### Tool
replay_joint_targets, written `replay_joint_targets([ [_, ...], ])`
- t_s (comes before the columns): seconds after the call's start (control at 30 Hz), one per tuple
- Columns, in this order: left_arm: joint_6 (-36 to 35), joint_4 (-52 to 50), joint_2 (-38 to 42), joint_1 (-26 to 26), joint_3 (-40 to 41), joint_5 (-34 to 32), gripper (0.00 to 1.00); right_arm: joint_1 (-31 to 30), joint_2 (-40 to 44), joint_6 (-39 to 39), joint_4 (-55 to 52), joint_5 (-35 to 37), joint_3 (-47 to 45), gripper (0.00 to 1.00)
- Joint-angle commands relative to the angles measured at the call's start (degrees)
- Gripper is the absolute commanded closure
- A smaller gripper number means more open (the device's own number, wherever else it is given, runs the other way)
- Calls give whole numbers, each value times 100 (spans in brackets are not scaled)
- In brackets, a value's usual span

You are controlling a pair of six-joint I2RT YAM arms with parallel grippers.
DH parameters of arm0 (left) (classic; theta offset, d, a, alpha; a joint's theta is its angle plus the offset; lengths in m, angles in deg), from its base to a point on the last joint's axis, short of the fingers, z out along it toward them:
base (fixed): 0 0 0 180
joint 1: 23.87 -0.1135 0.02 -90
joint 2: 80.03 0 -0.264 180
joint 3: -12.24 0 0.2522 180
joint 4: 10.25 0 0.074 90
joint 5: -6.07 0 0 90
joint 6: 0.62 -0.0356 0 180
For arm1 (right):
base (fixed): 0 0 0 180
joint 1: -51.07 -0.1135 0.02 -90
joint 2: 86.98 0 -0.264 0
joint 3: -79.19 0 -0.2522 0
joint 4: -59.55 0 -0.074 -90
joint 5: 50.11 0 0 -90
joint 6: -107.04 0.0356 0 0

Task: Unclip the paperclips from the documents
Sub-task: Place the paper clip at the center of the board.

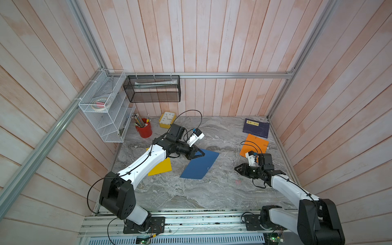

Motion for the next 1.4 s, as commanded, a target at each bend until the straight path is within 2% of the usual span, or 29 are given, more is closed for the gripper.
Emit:
replay_joint_targets([
  [0.0,166,457,223,-116,128,362,100,-209,395,-349,693,-916,131,60],
  [0.17,347,887,337,-254,180,756,100,-697,663,-323,1881,-1593,64,49],
  [0.37,484,1198,344,-303,78,1172,100,-1414,312,-590,2814,-1795,234,39],
  [0.63,497,1207,275,-298,-13,1461,100,-1480,-182,-645,4053,-2168,478,35],
  [0.8,622,1392,291,-301,46,1559,100,-1474,-695,-455,4457,-2776,739,35],
  [1.0,740,1611,267,-299,85,1575,100,-1515,-1186,477,5816,-3354,620,44],
  [1.13,740,1596,227,-301,75,1564,100,-1610,-1357,857,6351,-3472,555,58],
  [1.37,775,1665,177,-300,89,1545,100,-1683,-1502,1082,6634,-3569,552,83],
])
